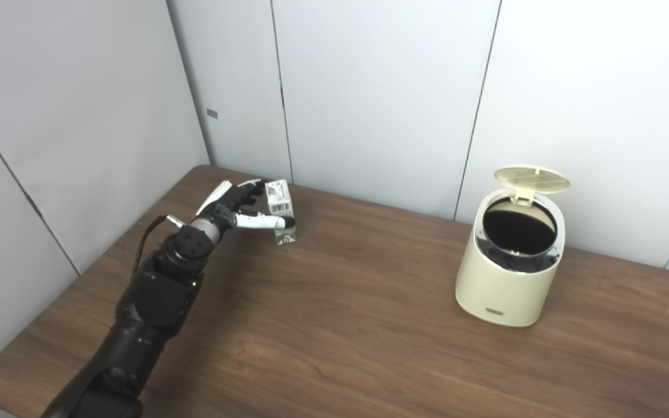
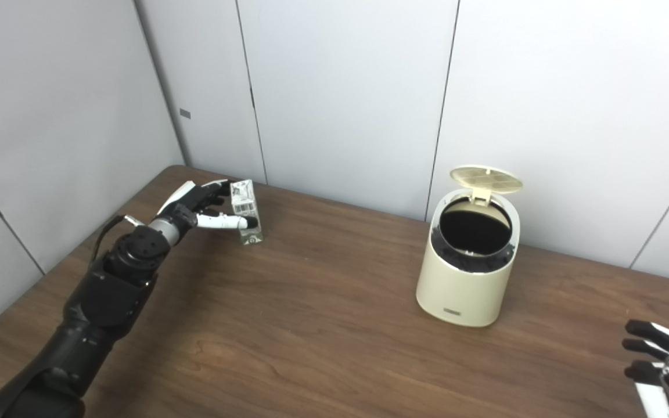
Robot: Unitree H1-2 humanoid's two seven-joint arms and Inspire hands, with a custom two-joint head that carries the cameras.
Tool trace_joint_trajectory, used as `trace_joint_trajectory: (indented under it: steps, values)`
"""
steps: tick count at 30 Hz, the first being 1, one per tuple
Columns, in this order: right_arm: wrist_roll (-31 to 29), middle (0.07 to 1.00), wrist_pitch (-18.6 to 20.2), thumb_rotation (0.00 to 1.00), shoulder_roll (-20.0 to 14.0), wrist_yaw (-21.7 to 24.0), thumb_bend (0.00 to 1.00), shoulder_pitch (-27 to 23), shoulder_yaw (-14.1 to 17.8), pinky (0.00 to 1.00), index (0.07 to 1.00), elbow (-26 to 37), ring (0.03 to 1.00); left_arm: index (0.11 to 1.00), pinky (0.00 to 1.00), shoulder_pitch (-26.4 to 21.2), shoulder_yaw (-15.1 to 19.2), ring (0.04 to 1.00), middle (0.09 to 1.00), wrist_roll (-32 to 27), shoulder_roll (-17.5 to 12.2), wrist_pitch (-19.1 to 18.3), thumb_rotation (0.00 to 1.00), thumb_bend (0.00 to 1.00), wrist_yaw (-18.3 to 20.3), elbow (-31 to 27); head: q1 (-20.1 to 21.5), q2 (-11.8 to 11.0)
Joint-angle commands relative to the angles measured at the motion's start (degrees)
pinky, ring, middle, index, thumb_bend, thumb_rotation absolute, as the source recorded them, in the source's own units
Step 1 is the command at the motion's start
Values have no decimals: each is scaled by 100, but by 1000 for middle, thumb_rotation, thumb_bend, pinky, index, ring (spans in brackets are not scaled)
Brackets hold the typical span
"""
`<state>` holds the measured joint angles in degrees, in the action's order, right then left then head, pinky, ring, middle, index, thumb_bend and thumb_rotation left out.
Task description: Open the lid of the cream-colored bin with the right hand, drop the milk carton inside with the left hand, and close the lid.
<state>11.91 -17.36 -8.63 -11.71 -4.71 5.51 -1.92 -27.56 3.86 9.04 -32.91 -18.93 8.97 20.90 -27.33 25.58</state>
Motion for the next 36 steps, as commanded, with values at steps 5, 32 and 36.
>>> trace_joint_trajectory:
  steps: [5,32,36]
  values:
    - [79,664,-57,891,-25,40,733,210,19,387,636,88,607,921,811,-229,2,888,903,95,-108,373,285,1000,-186,-108,37,32]
    - [26,689,342,851,24,201,650,394,16,424,658,498,641,482,337,-406,-183,421,496,904,403,1154,2,517,-1783,803,142,119]
    - [78,698,181,863,-13,182,621,362,19,443,669,362,655,468,321,-398,-128,405,502,886,468,1093,0,516,-1878,789,142,119]
